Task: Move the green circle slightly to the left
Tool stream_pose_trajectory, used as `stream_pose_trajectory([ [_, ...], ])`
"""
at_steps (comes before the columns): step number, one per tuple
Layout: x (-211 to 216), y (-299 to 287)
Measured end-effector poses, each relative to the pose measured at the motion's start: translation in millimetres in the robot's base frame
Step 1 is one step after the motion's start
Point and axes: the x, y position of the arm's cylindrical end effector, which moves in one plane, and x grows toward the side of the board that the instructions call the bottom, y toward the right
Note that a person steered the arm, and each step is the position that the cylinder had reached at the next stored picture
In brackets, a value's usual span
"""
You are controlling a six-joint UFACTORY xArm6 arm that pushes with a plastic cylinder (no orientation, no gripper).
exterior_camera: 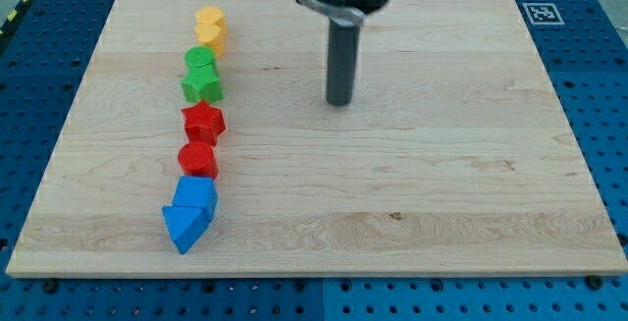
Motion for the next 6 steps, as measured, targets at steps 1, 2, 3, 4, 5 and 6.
stream_pose_trajectory([
  [1,-9.2,-17.2],
  [2,-23.3,-44.2],
  [3,-45.3,-78.2],
  [4,-42.6,-114.8],
  [5,-37.2,-142.7],
  [6,-29.4,-153.4],
])
